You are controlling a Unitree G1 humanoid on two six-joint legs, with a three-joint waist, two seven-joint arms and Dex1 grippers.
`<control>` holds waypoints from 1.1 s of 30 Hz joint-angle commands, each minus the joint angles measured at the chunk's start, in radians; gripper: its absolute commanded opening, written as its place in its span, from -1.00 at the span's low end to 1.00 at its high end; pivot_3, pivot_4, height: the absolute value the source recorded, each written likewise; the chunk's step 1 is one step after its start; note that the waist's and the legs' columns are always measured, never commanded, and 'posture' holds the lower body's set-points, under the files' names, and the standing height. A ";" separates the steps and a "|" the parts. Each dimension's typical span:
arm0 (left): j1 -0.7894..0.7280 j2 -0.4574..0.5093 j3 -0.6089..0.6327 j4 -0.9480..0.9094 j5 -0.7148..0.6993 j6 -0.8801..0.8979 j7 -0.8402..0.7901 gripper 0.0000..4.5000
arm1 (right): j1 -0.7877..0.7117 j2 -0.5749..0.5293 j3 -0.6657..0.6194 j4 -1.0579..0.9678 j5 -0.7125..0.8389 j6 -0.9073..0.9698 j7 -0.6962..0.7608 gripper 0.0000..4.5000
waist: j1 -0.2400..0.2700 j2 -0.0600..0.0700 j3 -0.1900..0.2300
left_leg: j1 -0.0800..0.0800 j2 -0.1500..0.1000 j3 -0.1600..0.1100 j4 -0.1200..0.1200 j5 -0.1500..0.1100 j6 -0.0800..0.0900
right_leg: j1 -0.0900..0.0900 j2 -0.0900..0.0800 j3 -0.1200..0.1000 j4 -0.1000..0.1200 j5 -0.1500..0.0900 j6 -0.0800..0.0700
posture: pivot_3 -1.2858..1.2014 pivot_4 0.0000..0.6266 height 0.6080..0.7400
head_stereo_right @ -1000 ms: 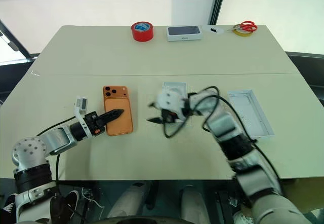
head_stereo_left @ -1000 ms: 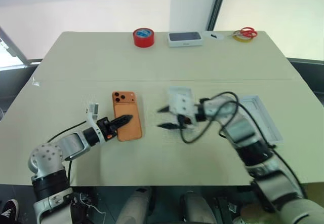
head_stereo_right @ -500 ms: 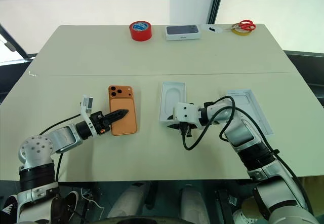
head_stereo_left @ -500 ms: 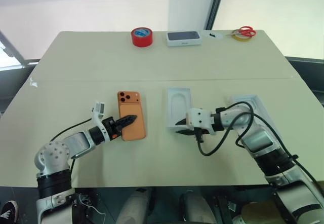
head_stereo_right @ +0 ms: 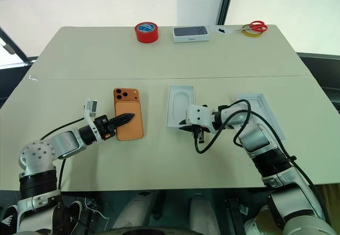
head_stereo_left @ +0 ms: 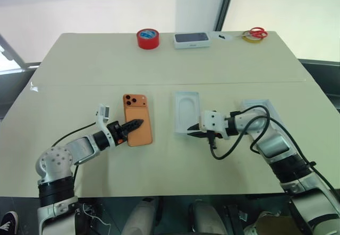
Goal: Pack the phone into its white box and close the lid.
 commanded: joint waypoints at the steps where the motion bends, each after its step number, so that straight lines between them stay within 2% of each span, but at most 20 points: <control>1: -0.020 0.000 0.002 -0.028 -0.036 -0.011 -0.007 -1.00 | -0.008 -0.008 0.005 0.002 -0.018 -0.013 -0.005 -0.71 | 0.000 0.000 0.000 | 0.000 0.000 0.000 0.000 0.000 0.000 | 0.000 0.000 0.000 0.000 0.000 0.000 | 0.03 -0.52 1.00; 7: -0.019 -0.001 -0.002 -0.031 -0.041 -0.014 -0.005 -1.00 | 0.002 -0.007 0.011 -0.014 -0.010 0.018 0.018 -0.71 | 0.000 0.000 0.000 | 0.000 0.000 0.000 0.000 0.000 0.000 | 0.000 0.000 0.000 0.000 0.000 0.000 | 0.03 -0.52 1.00; 9: -0.020 -0.001 -0.002 -0.031 -0.045 -0.015 -0.003 -1.00 | -0.001 -0.005 0.003 -0.018 -0.005 0.023 0.016 -0.95 | 0.000 0.000 0.000 | 0.001 0.000 0.000 0.000 0.000 0.000 | 0.001 0.000 0.000 0.000 0.000 0.000 | 0.03 -0.52 1.00; 10: -0.021 -0.003 0.001 -0.028 -0.051 -0.009 0.003 -1.00 | -0.002 -0.004 -0.001 -0.026 0.000 0.027 0.017 -0.99 | 0.000 0.000 0.000 | 0.001 0.000 0.000 0.000 0.000 0.000 | 0.001 0.000 0.000 0.000 0.000 0.000 | 0.03 -0.52 1.00; 18: -0.053 -0.005 0.003 -0.015 -0.078 -0.007 0.028 -1.00 | 0.011 0.001 -0.001 -0.165 0.037 0.130 0.023 -0.99 | 0.000 0.000 0.000 | 0.000 0.000 0.000 0.000 0.000 0.000 | 0.000 0.000 0.000 0.000 0.000 0.001 | 0.03 -0.52 1.00; 24: -0.112 -0.048 -0.019 0.001 -0.092 -0.019 0.048 -1.00 | 0.023 0.081 0.070 -0.242 0.012 0.225 -0.045 -0.99 | 0.000 0.000 0.000 | 0.000 0.000 -0.001 0.001 0.000 0.000 | 0.001 0.000 -0.001 0.000 0.000 0.000 | 0.03 -0.52 1.00; 27: -0.144 -0.073 -0.035 0.026 -0.082 -0.018 0.058 -1.00 | 0.004 0.132 0.066 -0.258 0.038 0.302 -0.082 -0.99 | 0.000 0.000 0.000 | 0.000 0.000 -0.001 0.001 0.000 0.000 | 0.001 0.000 0.000 0.000 0.001 0.002 | 0.03 -0.52 1.00; 30: -0.157 -0.081 -0.049 0.047 -0.067 -0.016 0.059 -1.00 | 0.012 0.143 0.054 -0.280 0.071 0.340 -0.079 -0.54 | 0.000 0.000 0.000 | 0.000 0.000 -0.001 0.001 0.000 0.000 | 0.001 0.000 -0.001 0.000 0.001 0.002 | 0.03 -0.52 1.00; 33: -0.154 -0.075 -0.074 0.058 -0.047 -0.027 0.033 -1.00 | 0.011 0.135 0.029 -0.310 0.107 0.356 -0.075 0.15 | 0.000 0.000 0.000 | 0.000 0.000 -0.001 0.001 0.000 0.000 | 0.000 0.000 -0.001 0.000 0.001 0.003 | 0.03 -0.52 1.00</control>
